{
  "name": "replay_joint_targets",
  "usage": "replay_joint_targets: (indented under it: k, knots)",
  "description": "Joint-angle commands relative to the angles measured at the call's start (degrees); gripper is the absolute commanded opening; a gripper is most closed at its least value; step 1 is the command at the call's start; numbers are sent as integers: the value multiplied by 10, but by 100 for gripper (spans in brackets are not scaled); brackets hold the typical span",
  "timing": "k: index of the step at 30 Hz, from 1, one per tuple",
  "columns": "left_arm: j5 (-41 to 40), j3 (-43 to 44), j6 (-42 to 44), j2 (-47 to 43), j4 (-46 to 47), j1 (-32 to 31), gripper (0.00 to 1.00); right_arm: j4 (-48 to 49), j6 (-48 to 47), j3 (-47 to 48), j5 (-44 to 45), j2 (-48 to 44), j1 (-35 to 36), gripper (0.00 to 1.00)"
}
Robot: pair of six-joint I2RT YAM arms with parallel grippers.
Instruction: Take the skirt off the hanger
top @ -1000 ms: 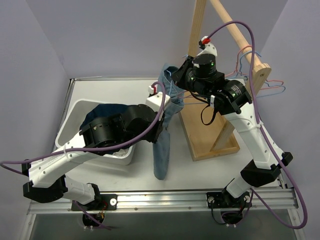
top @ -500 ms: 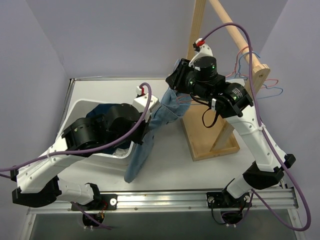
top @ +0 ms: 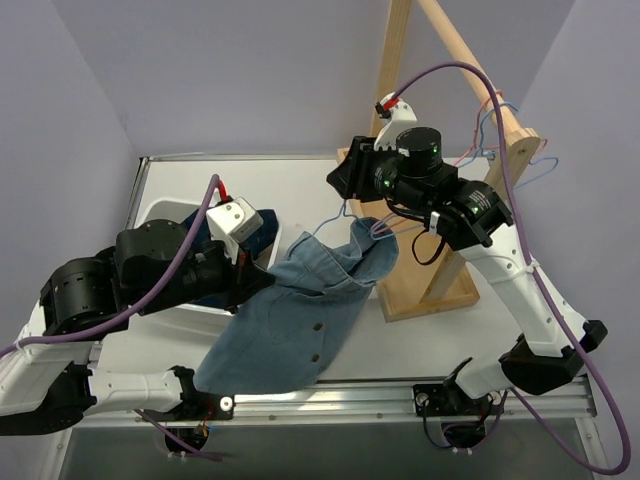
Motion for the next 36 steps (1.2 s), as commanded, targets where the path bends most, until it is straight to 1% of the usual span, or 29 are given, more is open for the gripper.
replay_joint_targets:
  k: [1,4,7,9,10,11,16,17,20,22,25,26,27,29,30,36]
  knots:
    - [3,23,-11,-14,62,3,2,53,-15,-22,-61,-30,-5,35]
    - [2,26,-14,-12,68,3,2,79,-13,-46,-70,-50,-6,39]
    - [7,26,-14,-11,73,4,2,81,-14,-52,-65,-57,-7,38]
    - [10,26,-14,-10,71,4,2,82,-17,-51,-63,-56,-7,25]
    - [13,25,-14,-10,69,4,2,86,-17,-51,-57,-56,-8,3]
    - [12,23,-15,-10,67,4,2,87,-15,-50,-55,-56,-8,0]
    - [-10,8,-28,-29,63,4,2,72,2,-23,-65,-37,-8,0]
    - [-13,2,-33,-34,63,4,6,71,5,-17,-66,-29,-8,0]
    - [-10,-26,-48,-48,65,4,24,66,29,12,-58,-16,-8,0]
    - [-11,-52,-56,-62,67,4,23,55,45,42,-57,-4,-8,0]
    - [-27,-84,-82,-77,64,4,22,30,69,123,-72,46,-9,0]
    - [-34,-90,-85,-79,64,4,22,23,73,164,-76,55,-8,0]
    - [-38,-92,-87,-82,64,4,22,18,77,181,-81,65,-9,0]
    - [-42,-97,-94,-90,62,4,26,7,83,207,-76,81,-8,0]
    - [-45,-99,-95,-96,60,4,30,2,84,221,-62,83,-9,0]
    - [-43,-128,-111,-113,67,4,40,2,118,223,-67,85,-32,0]
